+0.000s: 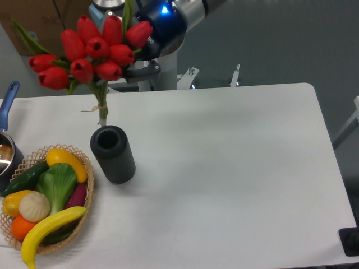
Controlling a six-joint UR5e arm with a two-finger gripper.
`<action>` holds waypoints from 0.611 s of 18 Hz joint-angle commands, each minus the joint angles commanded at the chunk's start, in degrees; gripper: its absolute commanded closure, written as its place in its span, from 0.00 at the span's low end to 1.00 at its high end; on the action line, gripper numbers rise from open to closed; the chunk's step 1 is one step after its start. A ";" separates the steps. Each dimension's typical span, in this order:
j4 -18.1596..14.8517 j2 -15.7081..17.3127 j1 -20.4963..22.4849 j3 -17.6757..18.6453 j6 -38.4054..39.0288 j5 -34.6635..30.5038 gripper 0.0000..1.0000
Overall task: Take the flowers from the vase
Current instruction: 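Lift the gripped tulips straight up out of the black vase, then carry the tulip bunch away from the vase over the open table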
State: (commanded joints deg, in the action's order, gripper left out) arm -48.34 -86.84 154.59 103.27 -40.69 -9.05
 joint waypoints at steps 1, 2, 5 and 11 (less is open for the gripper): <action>0.17 -0.09 1.84 -0.09 -0.18 0.00 1.00; 0.26 -0.26 2.73 -0.09 -0.35 -0.17 1.00; 0.53 -0.79 5.37 -0.09 -2.63 -0.61 1.00; 0.44 -0.62 6.78 -0.09 -5.19 -12.73 1.00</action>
State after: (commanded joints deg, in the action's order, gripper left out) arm -47.90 -87.45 161.37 103.18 -45.88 -21.78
